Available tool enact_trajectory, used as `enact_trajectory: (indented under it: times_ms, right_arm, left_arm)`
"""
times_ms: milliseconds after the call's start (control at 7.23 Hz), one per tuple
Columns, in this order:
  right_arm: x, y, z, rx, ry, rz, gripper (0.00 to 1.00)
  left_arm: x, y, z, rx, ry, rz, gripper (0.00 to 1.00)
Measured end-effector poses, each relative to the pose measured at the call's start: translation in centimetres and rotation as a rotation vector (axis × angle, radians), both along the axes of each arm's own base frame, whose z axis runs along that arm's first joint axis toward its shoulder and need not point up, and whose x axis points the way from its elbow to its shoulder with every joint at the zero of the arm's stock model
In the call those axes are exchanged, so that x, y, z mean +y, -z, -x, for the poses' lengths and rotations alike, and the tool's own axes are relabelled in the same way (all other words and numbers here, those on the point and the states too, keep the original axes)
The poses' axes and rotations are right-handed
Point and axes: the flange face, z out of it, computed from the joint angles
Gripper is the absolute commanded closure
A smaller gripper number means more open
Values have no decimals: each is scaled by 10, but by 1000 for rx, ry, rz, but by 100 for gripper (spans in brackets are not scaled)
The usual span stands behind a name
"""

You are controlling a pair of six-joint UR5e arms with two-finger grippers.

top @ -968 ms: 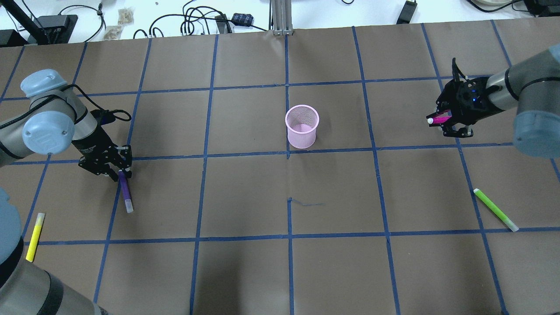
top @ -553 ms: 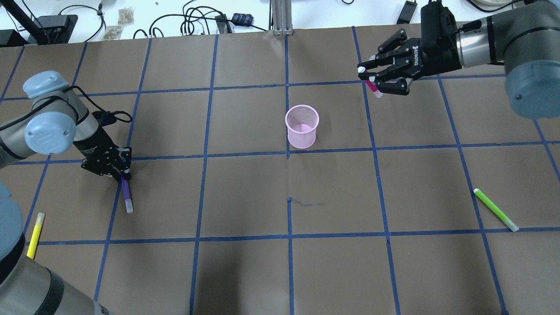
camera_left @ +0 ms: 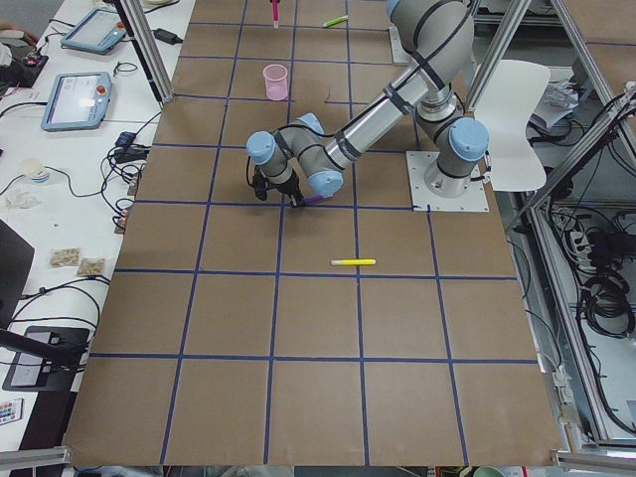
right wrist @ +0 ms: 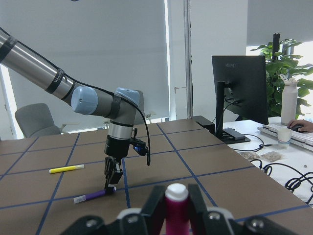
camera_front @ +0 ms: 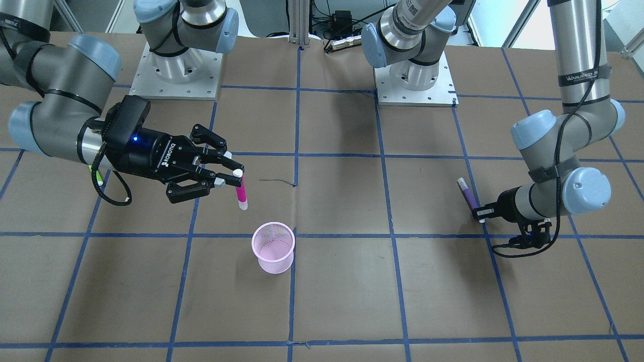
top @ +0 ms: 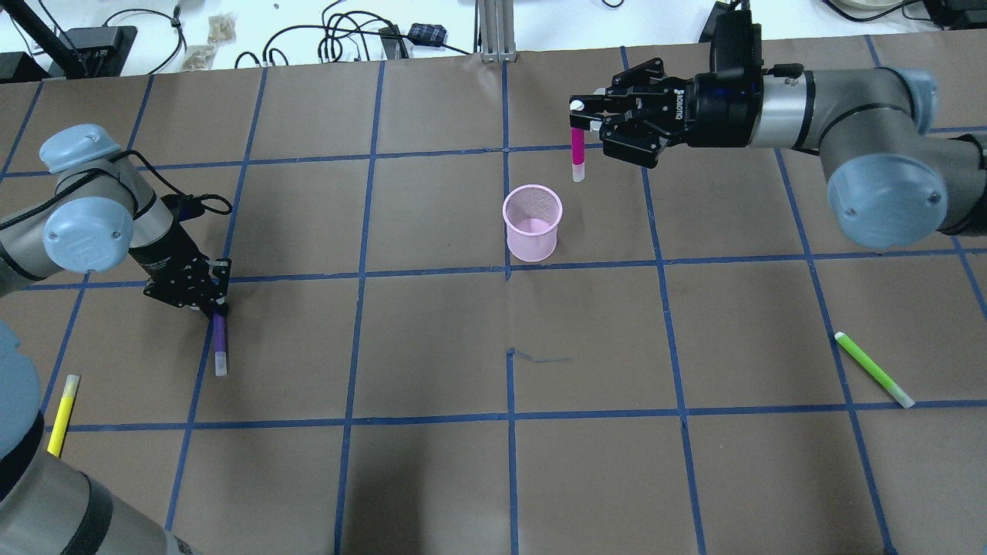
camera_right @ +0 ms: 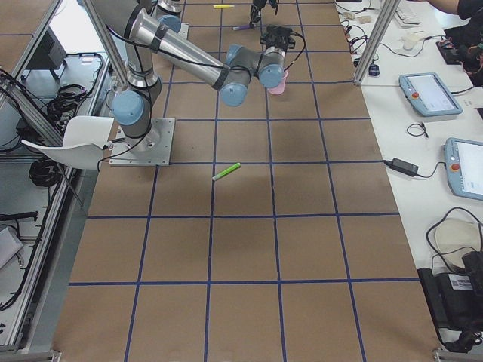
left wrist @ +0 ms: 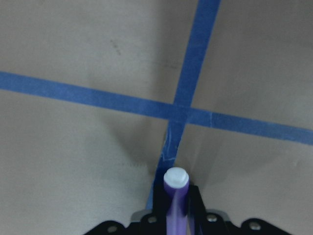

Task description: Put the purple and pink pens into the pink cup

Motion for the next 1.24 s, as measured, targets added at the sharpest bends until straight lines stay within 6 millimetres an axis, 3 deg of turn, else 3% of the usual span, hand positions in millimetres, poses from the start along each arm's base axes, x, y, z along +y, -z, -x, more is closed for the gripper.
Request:
enact_trajectory:
  times_ms: [277,691,830,968,1245]
  right_arm:
    - [-13,25,-9,-24,-15,-6,100]
    - [-28,65,-36,-23,-70,-30,100]
    - [-35,72,-37,-22,-73,-23,82]
    - [-44,75,-36,-21,-75,-14,1]
    - [-52,74,-39,-24,-79,-29,0]
  left_arm:
    - [-8,-20,6,-24,-10,33,100]
    - [-26,-66,9,-53,-4,93,100]
    - [-31,-82,18,-60,13,112,100]
    - [-33,-98,35,-68,41,137,100]
    - [-31,-131,68,-70,91,200,100]
